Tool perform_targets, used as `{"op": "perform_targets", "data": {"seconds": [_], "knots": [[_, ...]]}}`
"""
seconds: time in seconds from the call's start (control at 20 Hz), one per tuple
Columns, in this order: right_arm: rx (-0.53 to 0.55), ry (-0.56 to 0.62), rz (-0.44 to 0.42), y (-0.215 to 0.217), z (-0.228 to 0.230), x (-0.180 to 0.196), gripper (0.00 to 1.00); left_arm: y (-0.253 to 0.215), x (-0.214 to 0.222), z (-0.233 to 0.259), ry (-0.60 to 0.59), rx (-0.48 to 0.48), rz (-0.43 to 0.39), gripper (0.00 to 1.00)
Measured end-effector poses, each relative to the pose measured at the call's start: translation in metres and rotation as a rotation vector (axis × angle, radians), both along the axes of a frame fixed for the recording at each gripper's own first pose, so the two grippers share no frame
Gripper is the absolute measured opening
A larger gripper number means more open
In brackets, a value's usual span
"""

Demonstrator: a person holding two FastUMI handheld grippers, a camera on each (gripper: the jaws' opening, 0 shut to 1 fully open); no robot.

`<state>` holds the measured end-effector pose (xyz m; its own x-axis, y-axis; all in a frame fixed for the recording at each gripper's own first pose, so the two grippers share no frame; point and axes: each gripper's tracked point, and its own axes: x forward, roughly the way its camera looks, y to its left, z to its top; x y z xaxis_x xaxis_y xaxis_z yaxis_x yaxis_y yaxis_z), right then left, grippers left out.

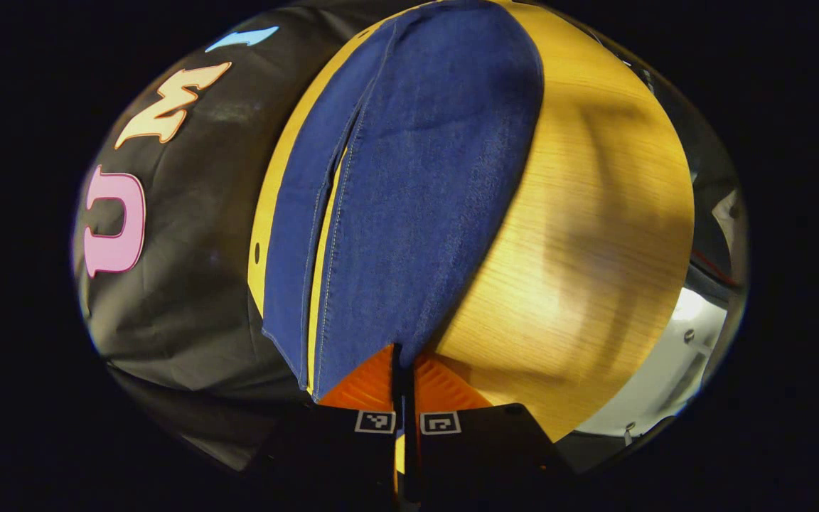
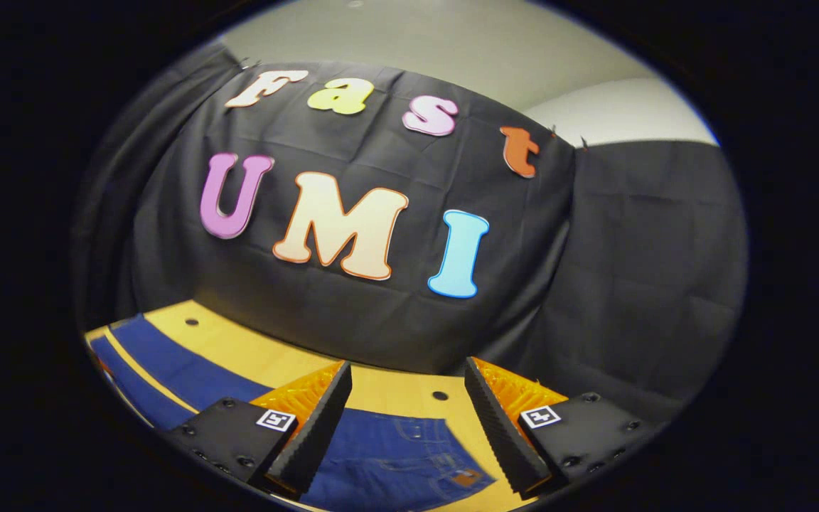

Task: Grasp the waist and the cuffs of the jeans and fold them to make the two legs overlap; first hold the waist and fold one-third of the jeans toward the cuffs, then hold the cuffs and fold the remaining one-third in the same direction to finish folding.

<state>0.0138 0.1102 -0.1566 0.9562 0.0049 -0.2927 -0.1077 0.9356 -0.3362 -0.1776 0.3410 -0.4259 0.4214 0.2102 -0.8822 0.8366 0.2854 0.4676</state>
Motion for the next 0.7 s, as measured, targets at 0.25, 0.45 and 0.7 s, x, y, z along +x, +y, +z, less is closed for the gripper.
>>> {"op": "perform_targets", "data": {"seconds": [0.25,0.45,0.7], "knots": [[-0.573,0.042,0.315,-0.048,-0.071,-0.034,0.99,-0.002,0.004,0.013,0.039,0.008,0.130,0.00],[-0.694,0.212,0.556,-0.065,-0.158,-0.093,0.98,-0.006,0.014,0.032,0.014,0.053,0.168,0.00],[-0.725,0.353,0.686,-0.099,-0.240,-0.129,1.00,-0.017,0.022,0.056,-0.021,0.089,0.223,0.00]]}}
